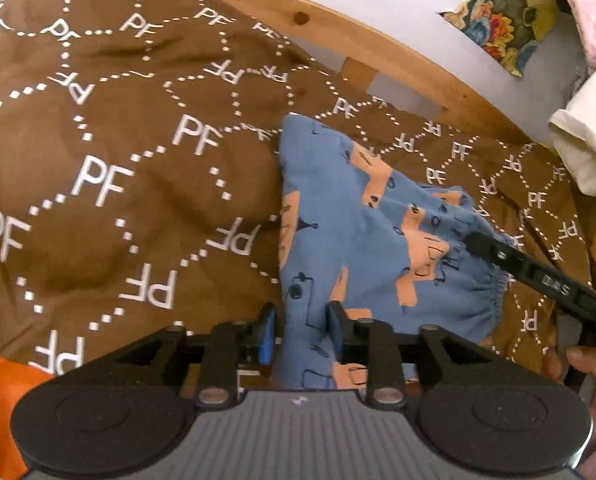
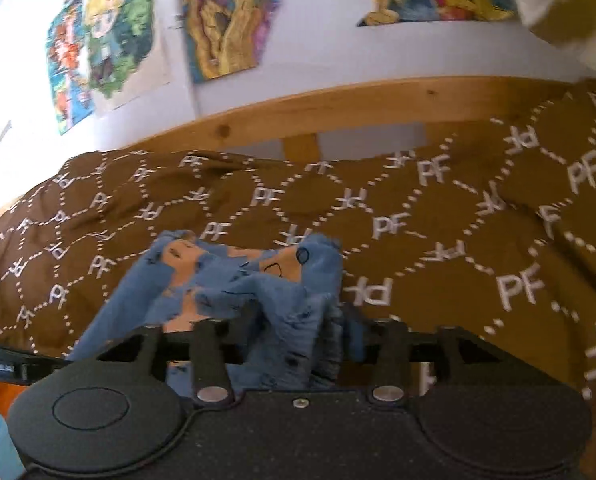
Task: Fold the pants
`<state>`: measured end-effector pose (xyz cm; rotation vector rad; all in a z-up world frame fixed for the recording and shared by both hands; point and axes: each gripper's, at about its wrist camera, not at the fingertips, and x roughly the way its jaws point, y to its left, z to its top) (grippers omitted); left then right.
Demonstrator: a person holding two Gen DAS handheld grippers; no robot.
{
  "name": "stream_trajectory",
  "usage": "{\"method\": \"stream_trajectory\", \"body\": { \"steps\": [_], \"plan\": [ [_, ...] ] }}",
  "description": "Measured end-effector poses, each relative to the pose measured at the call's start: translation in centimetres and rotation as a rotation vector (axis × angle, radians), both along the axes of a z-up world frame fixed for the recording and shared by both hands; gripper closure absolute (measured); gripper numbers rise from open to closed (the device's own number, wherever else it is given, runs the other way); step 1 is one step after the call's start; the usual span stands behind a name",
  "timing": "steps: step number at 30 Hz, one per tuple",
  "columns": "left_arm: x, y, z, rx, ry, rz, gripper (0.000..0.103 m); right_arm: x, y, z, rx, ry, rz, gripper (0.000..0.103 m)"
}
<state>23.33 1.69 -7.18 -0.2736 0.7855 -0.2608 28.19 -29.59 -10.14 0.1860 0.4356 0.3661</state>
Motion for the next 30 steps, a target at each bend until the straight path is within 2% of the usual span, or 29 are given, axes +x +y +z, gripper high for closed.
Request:
{"method": "stream_trajectory", "body": {
  "steps": [2, 4, 6, 9, 12, 21, 30],
  "plan": [
    [-0.1, 0.1, 0.2, 0.019, 0.002, 0.032, 0.05, -0.5, -0.2, 0.1, -0.017, -0.008, -0.029, 0.026],
    [-0.7, 0.3, 0.5, 0.019, -0.001, 0.06, 0.045, -1.3, -0.5, 0.4, -0.02, -0.02, -0.055, 0.019],
    [-1.5, 0.3, 1.0, 0.035, -0.009, 0.08, 0.027, -2.5, -0.9, 0.9, -0.016, -0.044, -0.07, 0.005],
    [-3.2, -0.3, 2.2, 0.085, -0.073, 0.123, 0.008, -4.7, -1.0, 2.2, -0.028, -0.101, -0.09, 0.001],
    [-4.6, -1.3, 3.5, 0.116, -0.133, 0.144, 0.0, -6.9, -1.1, 3.3, -0.046, -0.149, -0.112, 0.001],
    [-10.8, -4.4, 6.0, 0.258, -0.302, 0.143, 0.0, -15.4, -1.4, 5.3, -0.044, -0.225, -0.165, 0.001],
    [-15.8, -5.3, 5.0, 0.285, -0.314, 0.098, 0.0, -21.8, -0.7, 4.7, -0.048, -0.221, -0.196, 0.001]
  ]
}}
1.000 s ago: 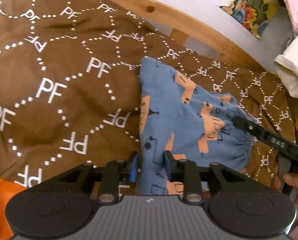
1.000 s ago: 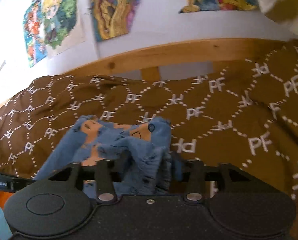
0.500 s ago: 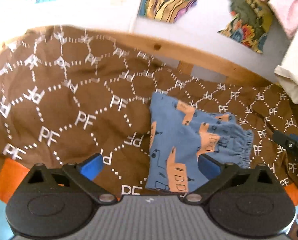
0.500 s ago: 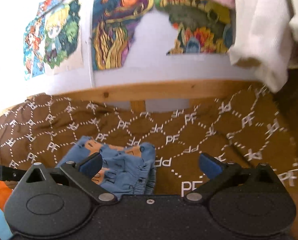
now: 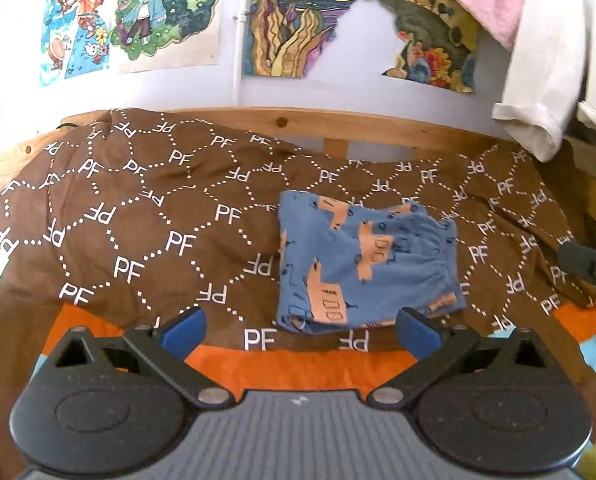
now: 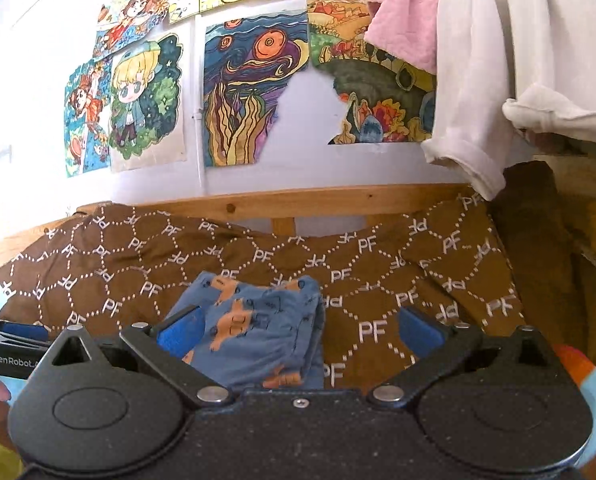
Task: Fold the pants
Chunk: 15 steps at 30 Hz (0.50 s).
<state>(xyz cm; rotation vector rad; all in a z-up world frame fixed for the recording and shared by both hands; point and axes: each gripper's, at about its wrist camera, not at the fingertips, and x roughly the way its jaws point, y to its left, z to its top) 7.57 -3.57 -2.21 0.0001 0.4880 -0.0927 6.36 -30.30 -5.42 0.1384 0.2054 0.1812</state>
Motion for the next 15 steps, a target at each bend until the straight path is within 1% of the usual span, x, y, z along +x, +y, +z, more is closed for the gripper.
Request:
{"method": "stream_trajectory", "body": {
  "steps": [3, 5, 8, 15],
  "plan": [
    [-0.6, -0.1, -0.3, 0.021, -0.003, -0.01, 0.0, -1.0, 0.0, -0.9, 0.003, 0.017, -0.011, 0.001],
    [-0.7, 0.0, -0.6, 0.022, -0.005, -0.009, 0.0, -1.3, 0.0, -1.7, -0.012, 0.028, -0.008, 0.001],
    [-0.8, 0.1, -1.1, 0.019, 0.009, -0.007, 0.0, -1.0, 0.2, -2.7, -0.051, 0.051, -0.002, 0.001],
    [-1.2, 0.7, -2.5, 0.035, 0.046, 0.009, 0.0, 0.3, 0.9, -3.9, -0.039, 0.114, 0.037, 0.001]
  ]
}}
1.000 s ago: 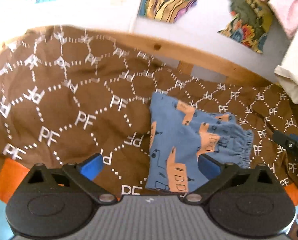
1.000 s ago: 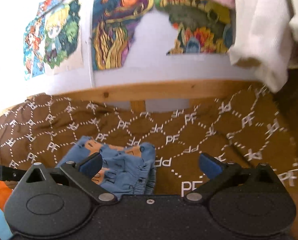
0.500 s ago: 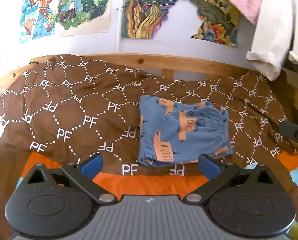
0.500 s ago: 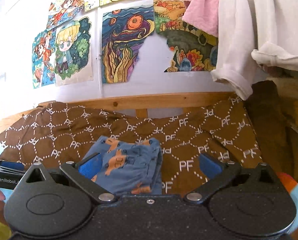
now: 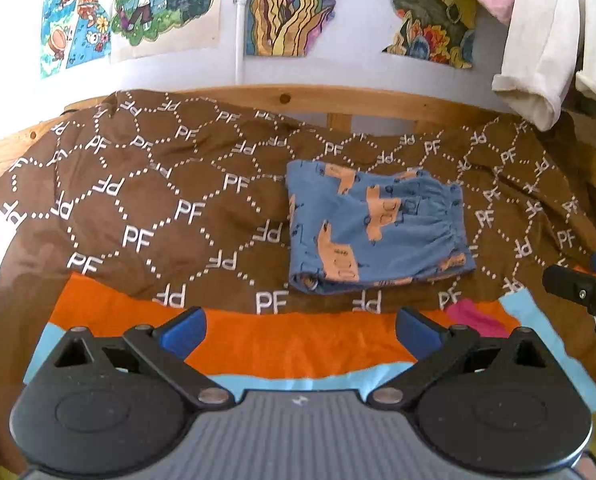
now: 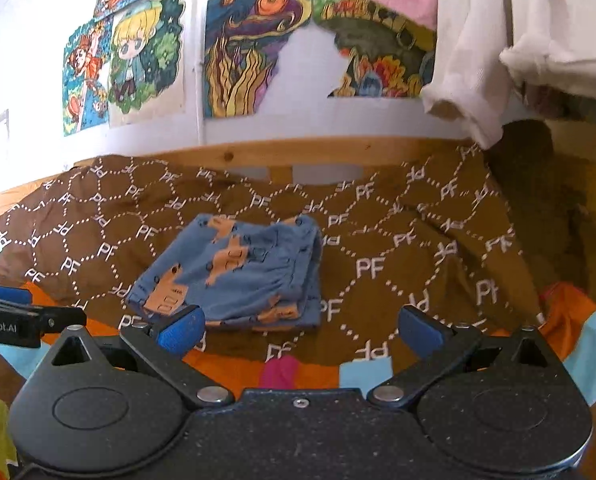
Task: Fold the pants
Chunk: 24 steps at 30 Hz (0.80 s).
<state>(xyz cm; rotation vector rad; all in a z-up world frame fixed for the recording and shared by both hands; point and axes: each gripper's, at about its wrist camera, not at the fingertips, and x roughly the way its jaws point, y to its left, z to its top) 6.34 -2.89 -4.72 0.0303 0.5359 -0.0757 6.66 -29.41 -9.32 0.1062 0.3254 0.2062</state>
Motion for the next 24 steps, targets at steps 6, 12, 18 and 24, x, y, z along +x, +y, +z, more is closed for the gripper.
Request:
{"method": "stream_trajectory", "body": {
  "steps": [6, 12, 18, 24],
  "plan": [
    [-0.29, 0.52, -0.39, 0.004, 0.017, 0.018, 0.0, -0.02, 0.46, -0.27, -0.023, 0.016, 0.015, 0.001],
    [-0.37, 0.48, -0.29, 0.01, 0.018, 0.02, 0.0, -0.04, 0.33, -0.26, -0.02, 0.021, 0.008, 0.001],
    [-0.37, 0.46, -0.25, 0.009, 0.02, 0.019, 0.0, 0.03, 0.21, -0.27, -0.017, 0.024, 0.007, 0.001],
    [-0.41, 0.48, -0.21, 0.008, 0.02, 0.02, 0.0, 0.12, 0.21, -0.31, -0.02, 0.028, 0.01, 0.001]
  ]
}}
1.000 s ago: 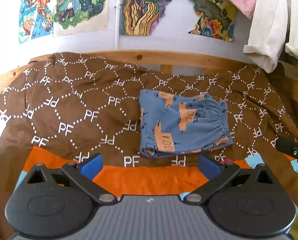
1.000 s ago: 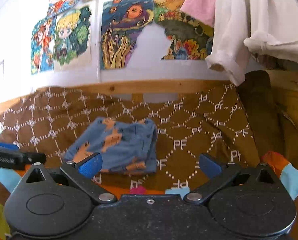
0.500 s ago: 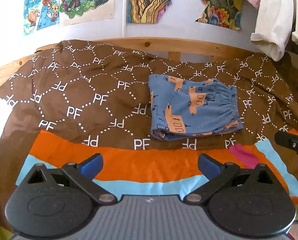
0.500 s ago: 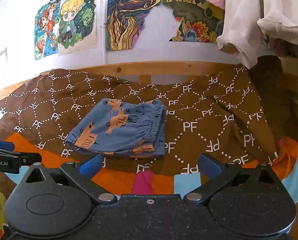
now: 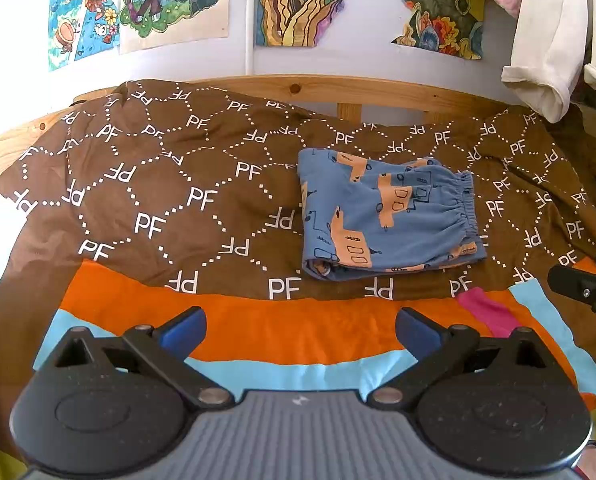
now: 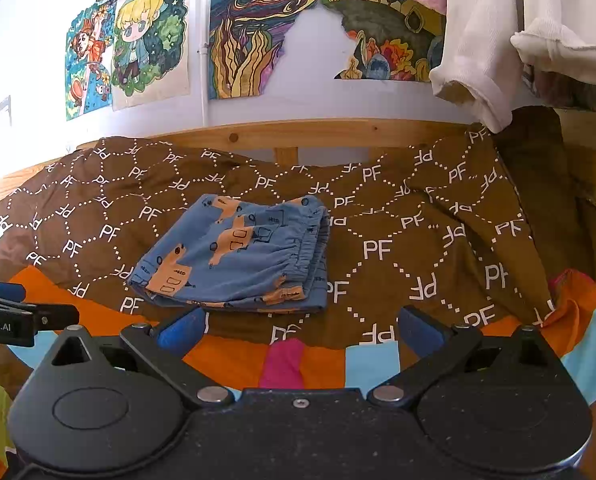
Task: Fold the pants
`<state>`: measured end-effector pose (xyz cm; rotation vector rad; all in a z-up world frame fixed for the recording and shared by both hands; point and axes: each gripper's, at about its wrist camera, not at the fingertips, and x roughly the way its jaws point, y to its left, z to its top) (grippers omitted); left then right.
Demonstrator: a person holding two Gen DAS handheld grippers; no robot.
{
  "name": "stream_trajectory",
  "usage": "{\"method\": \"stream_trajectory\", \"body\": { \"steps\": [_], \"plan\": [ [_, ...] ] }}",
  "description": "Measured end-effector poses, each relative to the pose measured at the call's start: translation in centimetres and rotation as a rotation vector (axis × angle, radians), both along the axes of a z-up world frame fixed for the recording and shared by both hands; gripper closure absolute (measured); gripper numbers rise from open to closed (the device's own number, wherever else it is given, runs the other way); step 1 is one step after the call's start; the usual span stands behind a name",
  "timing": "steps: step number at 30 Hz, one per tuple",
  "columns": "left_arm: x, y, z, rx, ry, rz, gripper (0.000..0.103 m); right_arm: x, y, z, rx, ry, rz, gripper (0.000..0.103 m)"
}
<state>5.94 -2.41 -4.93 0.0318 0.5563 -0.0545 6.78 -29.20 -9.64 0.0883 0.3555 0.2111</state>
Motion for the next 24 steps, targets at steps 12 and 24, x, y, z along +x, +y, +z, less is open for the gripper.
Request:
{"method": "stream_trajectory", "body": {
  "steps": [12, 24],
  "plan": [
    [0.14, 0.19, 0.03, 0.015, 0.009, 0.032, 0.0, 0.08, 0.13, -0.12, -0.005, 0.006, 0.004, 0.001],
    [0.39, 0.34, -0.3, 0.05, 0.043, 0.053, 0.0, 0.09, 0.26, -0.23, -0.007, 0.012, 0.008, 0.001]
  ]
}}
